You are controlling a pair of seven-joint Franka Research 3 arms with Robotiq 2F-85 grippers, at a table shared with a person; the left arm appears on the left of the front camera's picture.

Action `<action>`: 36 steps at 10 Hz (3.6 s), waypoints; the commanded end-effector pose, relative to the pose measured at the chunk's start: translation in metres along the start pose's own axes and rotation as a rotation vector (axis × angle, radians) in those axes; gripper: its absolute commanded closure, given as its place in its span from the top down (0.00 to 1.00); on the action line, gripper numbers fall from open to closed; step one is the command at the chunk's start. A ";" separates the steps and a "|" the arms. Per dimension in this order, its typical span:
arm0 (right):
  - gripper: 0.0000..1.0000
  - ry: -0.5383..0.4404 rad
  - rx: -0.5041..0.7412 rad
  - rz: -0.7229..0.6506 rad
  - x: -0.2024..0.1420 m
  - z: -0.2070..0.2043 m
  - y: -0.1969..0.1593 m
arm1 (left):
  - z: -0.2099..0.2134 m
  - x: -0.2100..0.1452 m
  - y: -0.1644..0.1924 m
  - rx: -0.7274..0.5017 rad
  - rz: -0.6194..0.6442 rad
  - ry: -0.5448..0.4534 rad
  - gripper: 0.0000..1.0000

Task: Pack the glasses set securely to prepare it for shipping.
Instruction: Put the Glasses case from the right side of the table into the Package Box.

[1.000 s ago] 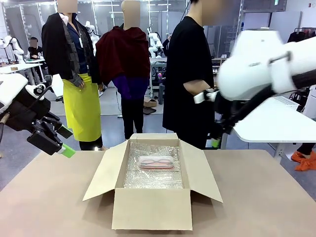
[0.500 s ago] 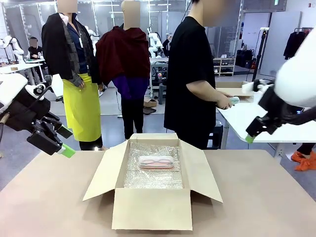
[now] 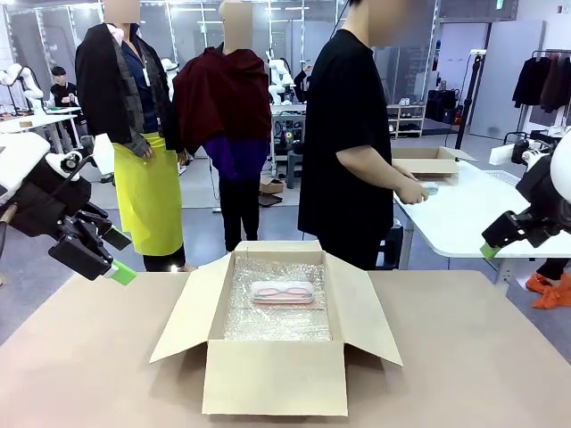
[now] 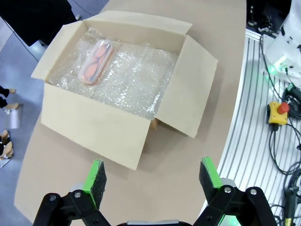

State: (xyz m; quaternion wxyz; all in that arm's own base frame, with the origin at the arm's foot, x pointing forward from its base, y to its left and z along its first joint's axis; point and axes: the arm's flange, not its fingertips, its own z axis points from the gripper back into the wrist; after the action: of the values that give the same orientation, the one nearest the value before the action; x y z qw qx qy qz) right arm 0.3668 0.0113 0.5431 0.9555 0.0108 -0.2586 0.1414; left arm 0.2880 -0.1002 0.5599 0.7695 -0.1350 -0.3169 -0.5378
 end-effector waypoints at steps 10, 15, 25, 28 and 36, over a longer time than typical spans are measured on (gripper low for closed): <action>1.00 0.015 0.004 0.002 0.002 -0.002 0.001 | 0.001 0.001 0.000 -0.006 0.006 -0.018 1.00; 1.00 0.015 0.004 0.002 0.002 -0.002 0.001 | 0.001 0.001 0.000 -0.006 0.006 -0.018 1.00; 1.00 0.204 0.038 0.004 0.098 -0.093 -0.008 | 0.001 0.001 0.000 -0.006 0.006 -0.018 1.00; 1.00 0.279 0.037 -0.026 0.120 -0.146 -0.010 | 0.001 0.001 0.000 -0.006 0.006 -0.018 1.00; 1.00 0.353 0.048 -0.103 0.122 -0.289 -0.037 | 0.001 0.001 0.000 -0.006 0.006 -0.018 1.00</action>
State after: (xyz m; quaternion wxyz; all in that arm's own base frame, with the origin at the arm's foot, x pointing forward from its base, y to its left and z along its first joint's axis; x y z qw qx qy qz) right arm 0.6119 0.0275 0.3583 0.9900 0.0183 -0.0739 0.1186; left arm 0.2881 -0.1001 0.5599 0.7697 -0.1350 -0.3169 -0.5375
